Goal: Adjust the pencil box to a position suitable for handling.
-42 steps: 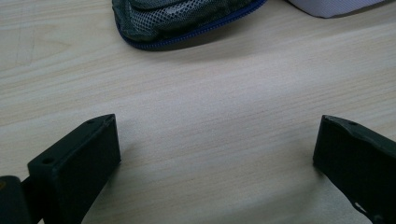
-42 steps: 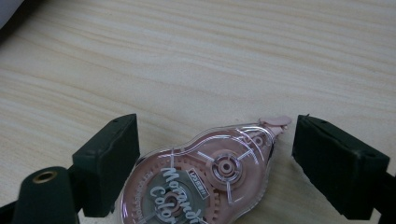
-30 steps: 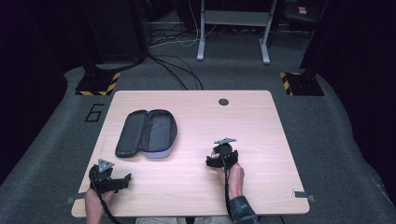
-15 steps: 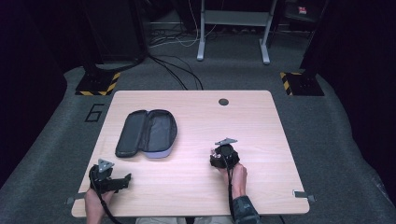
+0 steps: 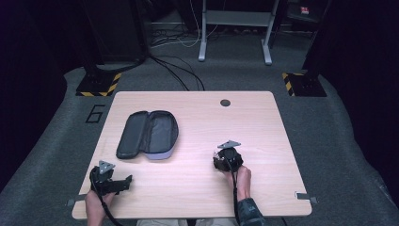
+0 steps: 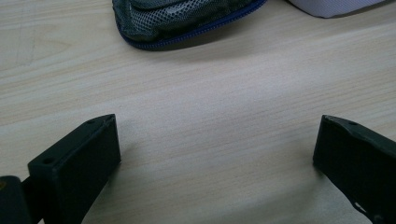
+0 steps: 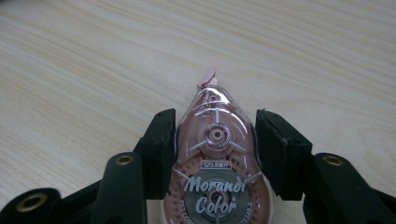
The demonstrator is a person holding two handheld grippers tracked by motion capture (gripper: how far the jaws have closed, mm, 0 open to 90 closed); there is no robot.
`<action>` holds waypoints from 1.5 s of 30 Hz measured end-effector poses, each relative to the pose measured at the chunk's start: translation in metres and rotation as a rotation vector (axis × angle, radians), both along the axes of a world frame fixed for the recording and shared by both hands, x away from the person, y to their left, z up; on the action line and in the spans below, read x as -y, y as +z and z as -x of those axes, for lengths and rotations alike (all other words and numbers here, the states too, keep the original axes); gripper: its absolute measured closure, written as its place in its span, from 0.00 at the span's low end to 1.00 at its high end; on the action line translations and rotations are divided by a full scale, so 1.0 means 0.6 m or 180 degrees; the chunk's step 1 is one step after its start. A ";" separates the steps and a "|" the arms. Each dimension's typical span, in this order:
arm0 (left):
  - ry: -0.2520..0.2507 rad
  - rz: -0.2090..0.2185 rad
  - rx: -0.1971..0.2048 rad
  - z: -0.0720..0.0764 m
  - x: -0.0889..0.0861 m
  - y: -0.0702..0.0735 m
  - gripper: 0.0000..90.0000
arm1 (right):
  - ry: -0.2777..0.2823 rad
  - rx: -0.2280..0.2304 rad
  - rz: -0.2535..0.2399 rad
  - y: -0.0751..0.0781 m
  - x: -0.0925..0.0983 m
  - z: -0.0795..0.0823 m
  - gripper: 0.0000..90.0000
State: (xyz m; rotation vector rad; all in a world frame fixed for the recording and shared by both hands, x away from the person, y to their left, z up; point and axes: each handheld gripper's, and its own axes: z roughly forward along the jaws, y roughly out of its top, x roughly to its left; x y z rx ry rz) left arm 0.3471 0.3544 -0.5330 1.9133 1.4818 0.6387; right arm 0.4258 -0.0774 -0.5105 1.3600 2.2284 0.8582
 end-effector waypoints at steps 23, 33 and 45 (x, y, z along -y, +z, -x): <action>0.0004 0.0001 0.0001 0.000 0.000 0.000 0.00 | -0.0452 -0.0122 0.0207 0.050 0.159 0.041 0.55; 0.0007 0.0000 0.0004 0.000 0.000 0.000 0.00 | -0.0648 -0.0284 0.0187 0.015 0.204 0.053 0.55; 0.0001 -0.0008 0.0004 0.000 0.000 0.000 0.00 | -0.0615 -0.0209 -0.0084 0.005 0.219 0.059 0.16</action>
